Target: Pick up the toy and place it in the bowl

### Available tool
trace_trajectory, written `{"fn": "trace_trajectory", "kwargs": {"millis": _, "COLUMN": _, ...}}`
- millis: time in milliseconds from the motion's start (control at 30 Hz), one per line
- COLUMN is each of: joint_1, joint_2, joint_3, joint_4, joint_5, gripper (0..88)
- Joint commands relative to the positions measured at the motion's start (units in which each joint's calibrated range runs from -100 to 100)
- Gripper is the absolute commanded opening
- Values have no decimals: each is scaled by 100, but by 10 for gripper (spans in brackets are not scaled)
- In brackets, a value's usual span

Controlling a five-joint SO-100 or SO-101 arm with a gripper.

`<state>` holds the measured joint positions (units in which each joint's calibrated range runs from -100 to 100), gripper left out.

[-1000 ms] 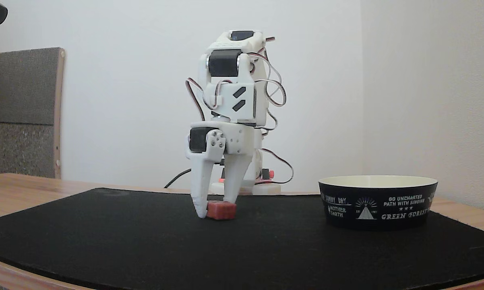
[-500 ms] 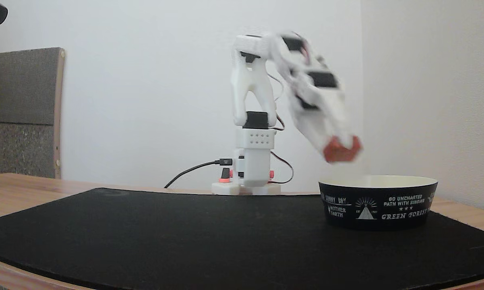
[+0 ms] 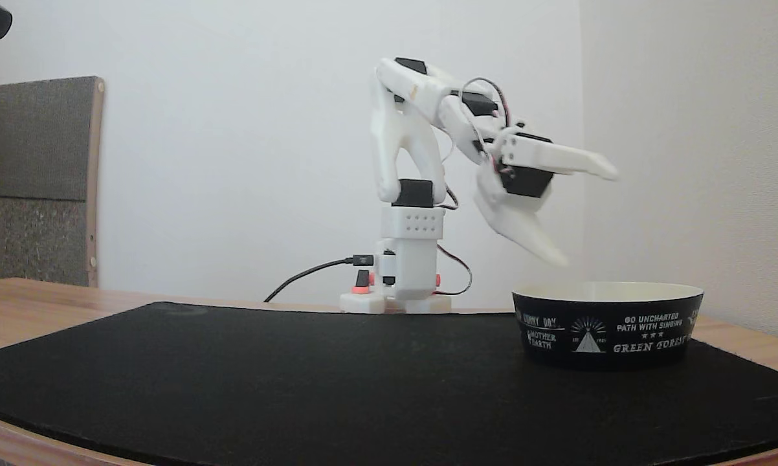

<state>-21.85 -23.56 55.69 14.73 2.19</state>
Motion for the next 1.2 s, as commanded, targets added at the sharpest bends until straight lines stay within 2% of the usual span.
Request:
{"fn": "trace_trajectory", "kwargs": {"millis": 0, "joint_1": 692, "joint_2": -1299, "joint_3": 429, "joint_4": 263, "joint_5": -407, "gripper": 257}}
{"fn": "trace_trajectory", "kwargs": {"millis": 33, "joint_1": 851, "joint_2": -2000, "joint_3": 781, "joint_4": 551, "joint_5": -584, "gripper": 108}}
{"fn": "trace_trajectory", "kwargs": {"millis": 67, "joint_1": 909, "joint_2": -2358, "joint_3": 943, "joint_4": 703, "joint_5": -595, "gripper": 31}}
{"fn": "trace_trajectory", "kwargs": {"millis": 100, "joint_1": 934, "joint_2": -2708, "joint_3": 1141, "joint_4": 855, "joint_5": -595, "gripper": 2}}
{"fn": "trace_trajectory", "kwargs": {"millis": 167, "joint_1": 1068, "joint_2": -3384, "joint_3": 1628, "joint_4": 1219, "joint_5": -584, "gripper": 53}}
{"fn": "trace_trajectory", "kwargs": {"millis": 500, "joint_1": 1252, "joint_2": -7644, "joint_3": 4386, "joint_4": 3353, "joint_5": -563, "gripper": 49}}
{"fn": "trace_trajectory", "kwargs": {"millis": 733, "joint_1": 1252, "joint_2": -7602, "joint_3": 4377, "joint_4": 3836, "joint_5": -542, "gripper": 46}}
{"fn": "trace_trajectory", "kwargs": {"millis": 1167, "joint_1": 1235, "joint_2": -7594, "joint_3": 4377, "joint_4": 3836, "joint_5": -516, "gripper": 46}}
